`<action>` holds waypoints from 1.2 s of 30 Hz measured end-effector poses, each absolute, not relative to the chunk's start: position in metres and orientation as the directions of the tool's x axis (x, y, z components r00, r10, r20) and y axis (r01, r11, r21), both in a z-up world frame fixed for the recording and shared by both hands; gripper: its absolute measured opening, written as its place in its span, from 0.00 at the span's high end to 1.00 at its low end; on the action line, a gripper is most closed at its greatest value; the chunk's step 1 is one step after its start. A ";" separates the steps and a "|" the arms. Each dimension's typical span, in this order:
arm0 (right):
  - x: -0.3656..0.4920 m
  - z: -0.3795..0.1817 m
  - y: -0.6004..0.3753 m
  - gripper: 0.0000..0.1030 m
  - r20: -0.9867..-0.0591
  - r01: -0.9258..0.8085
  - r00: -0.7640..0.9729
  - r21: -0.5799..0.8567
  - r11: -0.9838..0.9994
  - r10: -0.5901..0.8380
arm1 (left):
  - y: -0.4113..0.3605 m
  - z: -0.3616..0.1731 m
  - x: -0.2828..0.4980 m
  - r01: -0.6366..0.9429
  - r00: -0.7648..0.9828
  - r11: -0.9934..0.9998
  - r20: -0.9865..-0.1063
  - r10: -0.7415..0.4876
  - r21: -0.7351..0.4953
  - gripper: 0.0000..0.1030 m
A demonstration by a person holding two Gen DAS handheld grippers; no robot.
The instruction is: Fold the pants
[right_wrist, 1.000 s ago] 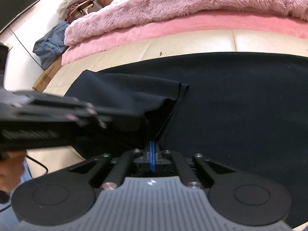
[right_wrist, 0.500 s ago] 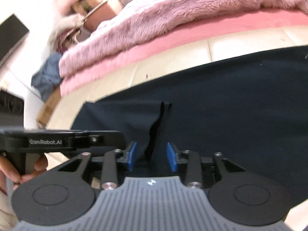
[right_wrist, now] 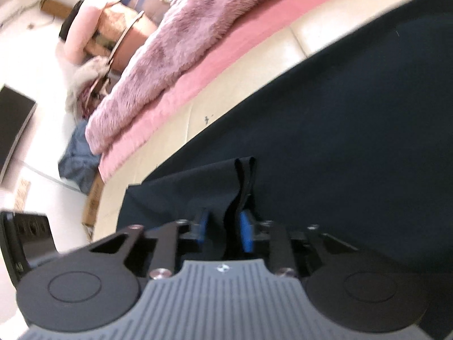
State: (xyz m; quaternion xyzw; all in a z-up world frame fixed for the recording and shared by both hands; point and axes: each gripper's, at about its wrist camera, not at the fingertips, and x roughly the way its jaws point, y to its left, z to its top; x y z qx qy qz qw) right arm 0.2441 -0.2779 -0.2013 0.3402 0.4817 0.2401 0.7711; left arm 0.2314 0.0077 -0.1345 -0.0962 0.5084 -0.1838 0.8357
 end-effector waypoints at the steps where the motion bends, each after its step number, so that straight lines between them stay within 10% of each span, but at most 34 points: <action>1: 0.245 -0.204 -0.280 0.97 -0.574 -0.024 0.420 0.767 0.641 0.703 | 0.007 -0.134 0.232 0.208 0.418 0.915 -0.814 -0.404 -0.347 0.83; 23: 0.249 0.044 -0.378 1.00 -0.596 -0.266 0.620 0.451 0.852 0.510 | 0.073 -0.054 0.193 0.100 0.657 0.950 -0.697 -0.286 -0.295 0.83; 36: 0.282 -0.016 -0.547 1.00 -0.751 -0.042 0.595 0.327 0.944 0.287 | -0.006 -0.093 0.227 0.212 0.545 0.943 -0.771 -0.331 -0.255 0.83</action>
